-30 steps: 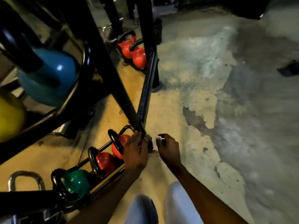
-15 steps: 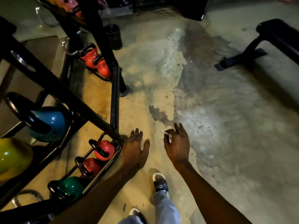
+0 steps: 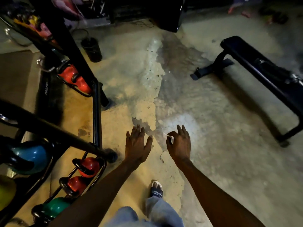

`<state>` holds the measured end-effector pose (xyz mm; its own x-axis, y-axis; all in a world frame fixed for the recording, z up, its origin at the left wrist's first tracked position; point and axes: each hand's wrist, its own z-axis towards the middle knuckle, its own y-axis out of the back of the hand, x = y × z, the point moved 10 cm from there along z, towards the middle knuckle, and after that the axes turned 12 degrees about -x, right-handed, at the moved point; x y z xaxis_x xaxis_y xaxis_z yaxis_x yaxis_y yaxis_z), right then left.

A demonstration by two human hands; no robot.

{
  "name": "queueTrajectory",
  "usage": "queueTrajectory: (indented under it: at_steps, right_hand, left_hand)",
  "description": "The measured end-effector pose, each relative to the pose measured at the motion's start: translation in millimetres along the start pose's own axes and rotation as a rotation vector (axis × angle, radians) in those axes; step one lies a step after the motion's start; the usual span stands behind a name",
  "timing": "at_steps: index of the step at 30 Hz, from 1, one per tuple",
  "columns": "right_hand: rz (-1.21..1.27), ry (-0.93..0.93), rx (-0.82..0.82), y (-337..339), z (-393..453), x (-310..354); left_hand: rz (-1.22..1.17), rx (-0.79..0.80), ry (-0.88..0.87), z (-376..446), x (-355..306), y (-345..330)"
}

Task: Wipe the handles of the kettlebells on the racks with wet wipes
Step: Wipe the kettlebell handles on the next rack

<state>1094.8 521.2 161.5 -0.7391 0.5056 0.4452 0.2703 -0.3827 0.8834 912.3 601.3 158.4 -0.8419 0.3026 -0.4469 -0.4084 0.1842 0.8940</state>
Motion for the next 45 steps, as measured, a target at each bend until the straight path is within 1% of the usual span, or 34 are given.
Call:
queueTrajectory:
  at_steps: [4, 8, 12, 19, 22, 27, 30, 33, 39, 43, 45]
  right_hand:
    - [0.041, 0.032, -0.027, 9.8, 54.2, 13.4]
    - [0.055, 0.097, -0.023, 9.0, 121.6, 41.6]
    - [0.058, 0.166, -0.024, -5.7, 189.6, 70.2]
    - [0.048, 0.24, -0.044, -61.1, 336.9, 133.9]
    - [0.05, 0.245, -0.048, -78.0, 401.0, 168.1]
    - [0.063, 0.31, -0.052, -106.0, 497.3, 233.2]
    - [0.047, 0.4, -0.021, -134.3, 551.3, 265.4]
    - [0.05, 0.518, -0.044, -162.9, 601.9, 293.8]
    - [0.091, 0.689, -0.015, -227.5, 717.9, 348.5]
    - [0.074, 0.776, 0.046, -256.1, 794.8, 384.4]
    - [0.071, 0.801, 0.101, -272.3, 834.0, 407.5]
  left_hand:
    - [-0.03, -0.08, -0.009, 50.5, -20.6, 15.3]
    - [-0.001, -0.096, 0.002, 116.4, -32.2, 32.4]
    - [-0.017, -0.124, 0.035, 183.0, -27.9, 46.7]
    - [-0.084, -0.184, 0.099, 342.7, -1.1, 53.8]
    - [-0.08, -0.184, 0.103, 409.8, 4.9, 69.3]
    - [-0.042, -0.224, 0.083, 511.5, 19.7, 101.4]
    - [0.004, -0.299, 0.071, 566.8, 34.7, 115.0]
    - [0.051, -0.308, 0.068, 619.6, 51.9, 116.1]
    - [0.068, -0.332, 0.203, 736.2, 92.7, 112.9]
    - [0.063, -0.392, 0.306, 816.1, 104.0, 125.9]
    - [0.069, -0.408, 0.355, 852.9, 107.0, 133.1]
